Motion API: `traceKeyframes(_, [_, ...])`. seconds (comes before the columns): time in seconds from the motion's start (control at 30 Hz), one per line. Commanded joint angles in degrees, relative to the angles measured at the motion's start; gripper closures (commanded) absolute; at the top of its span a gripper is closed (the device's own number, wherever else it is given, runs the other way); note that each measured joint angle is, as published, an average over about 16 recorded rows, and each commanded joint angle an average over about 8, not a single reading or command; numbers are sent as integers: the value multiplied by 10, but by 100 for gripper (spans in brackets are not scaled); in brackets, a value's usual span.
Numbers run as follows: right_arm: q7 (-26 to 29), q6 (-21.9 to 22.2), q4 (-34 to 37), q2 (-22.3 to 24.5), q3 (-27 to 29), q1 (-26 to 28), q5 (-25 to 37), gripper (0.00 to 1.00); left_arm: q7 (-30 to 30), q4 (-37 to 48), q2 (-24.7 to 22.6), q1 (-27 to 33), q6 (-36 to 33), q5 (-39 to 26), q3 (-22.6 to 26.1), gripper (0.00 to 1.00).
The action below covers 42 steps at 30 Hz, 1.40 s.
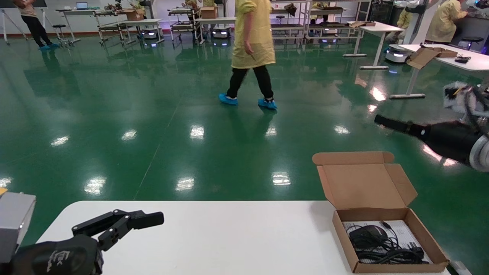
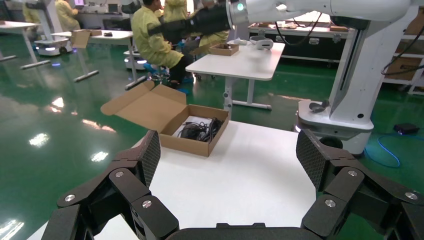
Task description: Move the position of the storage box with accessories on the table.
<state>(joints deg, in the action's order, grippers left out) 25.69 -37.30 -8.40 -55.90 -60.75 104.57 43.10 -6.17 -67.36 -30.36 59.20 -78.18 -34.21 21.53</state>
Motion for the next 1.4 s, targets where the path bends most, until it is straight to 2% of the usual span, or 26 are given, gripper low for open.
traceKeyframes(0.03, [0, -1, -3, -1, 5, 3, -7, 0, 0, 0, 0, 0, 0, 0, 0, 0])
traceKeyframes(0.3, [-7, -25, -32, 10, 22, -23, 0, 0, 0, 0, 0, 0, 0, 0, 0, 0])
traceKeyframes(1.4, [-90, -291, -391, 125, 268, -259, -7, 0, 0, 0, 0, 0, 0, 0, 0, 0])
